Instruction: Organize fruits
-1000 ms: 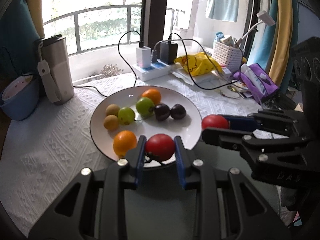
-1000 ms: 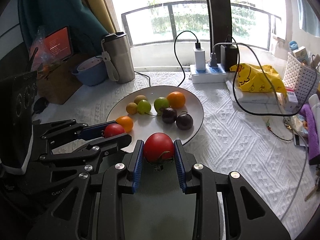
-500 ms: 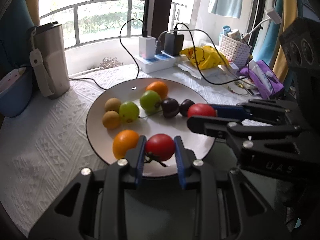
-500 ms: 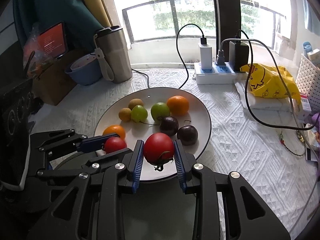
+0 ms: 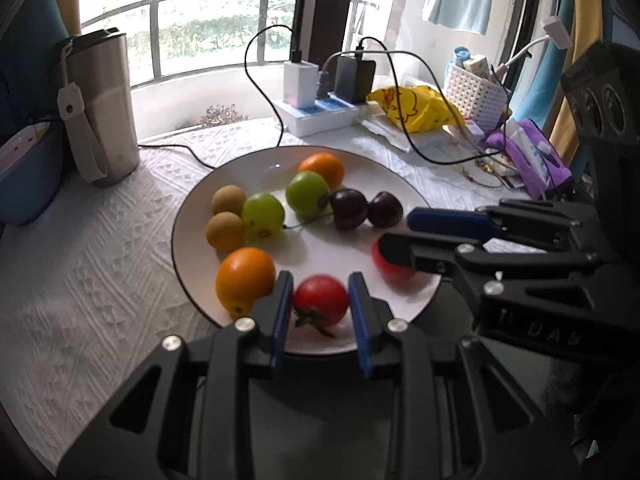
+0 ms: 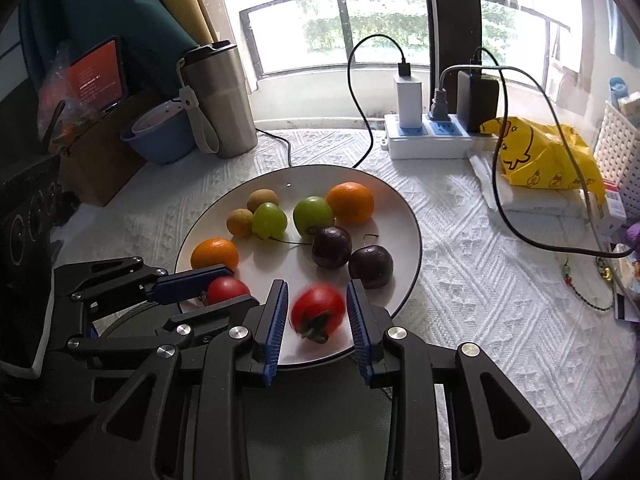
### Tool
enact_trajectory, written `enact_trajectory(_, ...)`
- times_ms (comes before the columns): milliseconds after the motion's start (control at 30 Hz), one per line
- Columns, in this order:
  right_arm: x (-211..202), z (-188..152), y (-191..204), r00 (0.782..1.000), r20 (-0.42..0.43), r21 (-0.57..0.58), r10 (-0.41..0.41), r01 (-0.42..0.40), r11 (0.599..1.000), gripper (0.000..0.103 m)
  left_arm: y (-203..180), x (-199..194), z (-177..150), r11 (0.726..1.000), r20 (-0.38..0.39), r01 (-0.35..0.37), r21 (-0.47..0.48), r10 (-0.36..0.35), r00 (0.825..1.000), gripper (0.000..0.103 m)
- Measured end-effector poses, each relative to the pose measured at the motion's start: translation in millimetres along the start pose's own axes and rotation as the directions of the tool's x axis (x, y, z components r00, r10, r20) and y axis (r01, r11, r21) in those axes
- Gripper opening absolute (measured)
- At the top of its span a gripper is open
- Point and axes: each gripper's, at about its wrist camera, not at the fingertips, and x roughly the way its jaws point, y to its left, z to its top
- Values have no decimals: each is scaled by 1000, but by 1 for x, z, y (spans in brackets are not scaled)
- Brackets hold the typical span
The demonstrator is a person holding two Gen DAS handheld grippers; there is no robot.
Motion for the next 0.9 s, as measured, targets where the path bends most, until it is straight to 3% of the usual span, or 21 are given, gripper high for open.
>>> enact_trajectory(500,-26,-8,11,999,30,-5,-25,25,1000,32,-3,-25,-7,999,33,-24,-23,25,999,31)
enact_trajectory(667,-40,-12,18,998,51,-12,-39,40,999,32,-6,-40,-10,999,60,-22,-25,24,998,43)
enact_trajectory(900,-58,-19,26,996,73,-13,-49,50,999,32,-12,-62,-15,999,93,-25,-39,29,995,45)
